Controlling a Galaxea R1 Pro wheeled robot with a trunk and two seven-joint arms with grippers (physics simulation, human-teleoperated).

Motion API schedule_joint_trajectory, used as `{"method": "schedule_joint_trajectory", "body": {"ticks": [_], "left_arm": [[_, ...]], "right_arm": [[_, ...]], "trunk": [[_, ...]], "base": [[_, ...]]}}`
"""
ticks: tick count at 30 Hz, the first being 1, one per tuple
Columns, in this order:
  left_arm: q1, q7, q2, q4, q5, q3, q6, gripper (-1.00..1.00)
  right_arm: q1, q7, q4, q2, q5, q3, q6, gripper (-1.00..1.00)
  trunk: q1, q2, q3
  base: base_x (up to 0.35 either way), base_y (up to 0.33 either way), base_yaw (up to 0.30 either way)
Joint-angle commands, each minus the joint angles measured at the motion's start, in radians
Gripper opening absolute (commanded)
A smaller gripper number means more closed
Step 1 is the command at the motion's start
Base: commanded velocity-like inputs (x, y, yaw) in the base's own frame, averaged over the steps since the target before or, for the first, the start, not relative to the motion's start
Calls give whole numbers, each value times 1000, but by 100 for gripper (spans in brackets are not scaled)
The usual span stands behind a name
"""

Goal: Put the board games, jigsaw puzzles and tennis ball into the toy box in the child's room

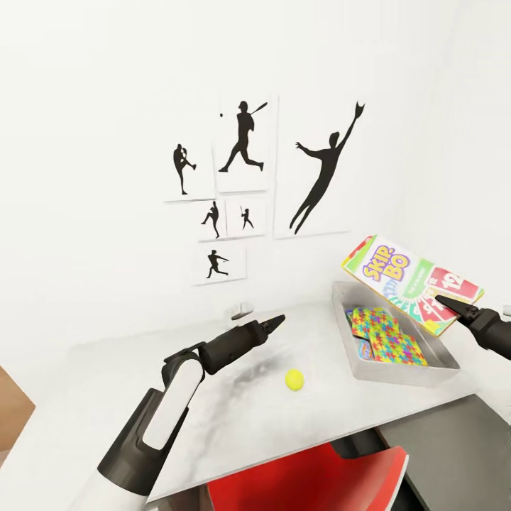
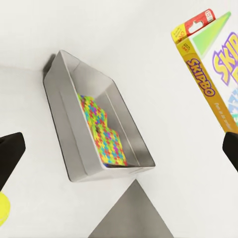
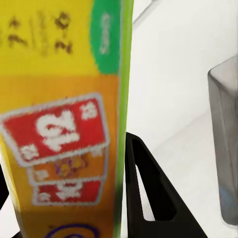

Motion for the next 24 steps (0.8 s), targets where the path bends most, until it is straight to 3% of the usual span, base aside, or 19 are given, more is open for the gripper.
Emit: {"method": "schedule_joint_trajectory", "body": {"ticks": [1,14,17,18,24], "left_arm": [[-1,-3,0,0,1,1,5,100],[3,-9,3,-1,2,5,5,100],[16,-13,8,-3,4,26,5,100],[26,-18,12,-4,6,53,6,100],[33,-23,12,-3,6,76,6,100]], "right_arm": [[-1,10,0,0,4,-1,5,-100],[-2,10,0,1,7,-1,1,-100],[-2,10,1,2,7,-1,0,-100],[-1,10,1,2,5,-1,0,-100],[-5,7,16,2,3,-1,0,-100]], "trunk": [[1,-2,-2],[1,-2,-3],[1,-2,-3],[1,-2,-3],[1,-2,-3]], "base": [[0,-109,0],[0,-36,-21],[0,-6,-21],[0,-2,-8],[0,-1,-4]]}}
